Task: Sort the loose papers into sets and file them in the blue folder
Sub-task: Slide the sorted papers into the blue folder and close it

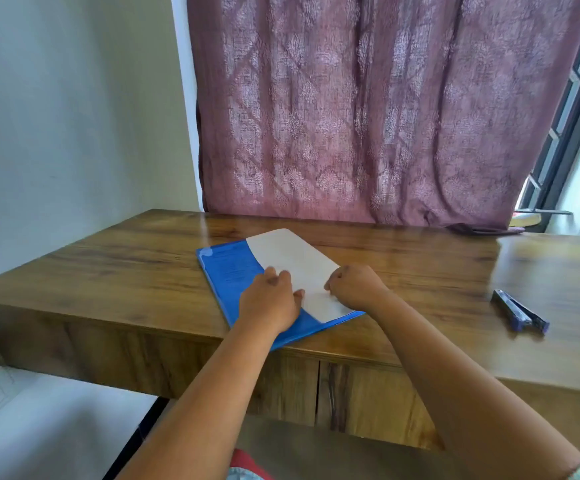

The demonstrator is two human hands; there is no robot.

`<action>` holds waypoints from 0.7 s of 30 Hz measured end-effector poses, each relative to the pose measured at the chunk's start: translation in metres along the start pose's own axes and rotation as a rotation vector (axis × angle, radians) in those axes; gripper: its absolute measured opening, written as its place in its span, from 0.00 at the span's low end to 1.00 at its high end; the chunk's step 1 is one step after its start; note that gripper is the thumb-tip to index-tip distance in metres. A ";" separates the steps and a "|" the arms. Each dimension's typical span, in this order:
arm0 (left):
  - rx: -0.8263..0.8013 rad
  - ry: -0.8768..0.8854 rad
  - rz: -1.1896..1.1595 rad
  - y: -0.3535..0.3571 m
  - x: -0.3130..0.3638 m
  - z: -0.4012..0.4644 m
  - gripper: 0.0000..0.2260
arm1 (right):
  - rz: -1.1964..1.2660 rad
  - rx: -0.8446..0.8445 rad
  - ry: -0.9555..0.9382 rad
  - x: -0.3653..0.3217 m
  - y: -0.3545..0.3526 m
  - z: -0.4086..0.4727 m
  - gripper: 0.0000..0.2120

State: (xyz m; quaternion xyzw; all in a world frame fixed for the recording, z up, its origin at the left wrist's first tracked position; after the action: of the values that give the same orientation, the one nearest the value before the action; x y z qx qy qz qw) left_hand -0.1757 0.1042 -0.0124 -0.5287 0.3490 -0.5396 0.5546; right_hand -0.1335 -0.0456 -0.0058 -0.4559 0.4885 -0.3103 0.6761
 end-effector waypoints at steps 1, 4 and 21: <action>-0.064 -0.032 0.039 0.004 -0.007 0.001 0.24 | 0.032 0.020 -0.038 -0.001 -0.002 0.002 0.15; -0.153 -0.130 0.125 0.008 -0.036 0.008 0.32 | -0.088 -0.018 -0.138 0.002 0.005 0.005 0.17; 0.100 -0.348 0.061 -0.013 -0.233 0.084 0.19 | -0.034 -0.241 -0.407 -0.150 0.108 0.094 0.25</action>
State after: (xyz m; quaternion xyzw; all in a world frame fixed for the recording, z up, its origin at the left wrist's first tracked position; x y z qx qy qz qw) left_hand -0.1388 0.3495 -0.0263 -0.5751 0.2365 -0.4395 0.6482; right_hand -0.0974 0.1559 -0.0380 -0.5947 0.3678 -0.1629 0.6961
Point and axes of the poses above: each hand's wrist, its own z-axis towards the middle knuckle, its own y-axis out of the palm, x = y × z, the point moved 6 cm from there along z, towards the middle knuckle, and after that the axes turned 12 degrees about -y, right-handed, at the moved point
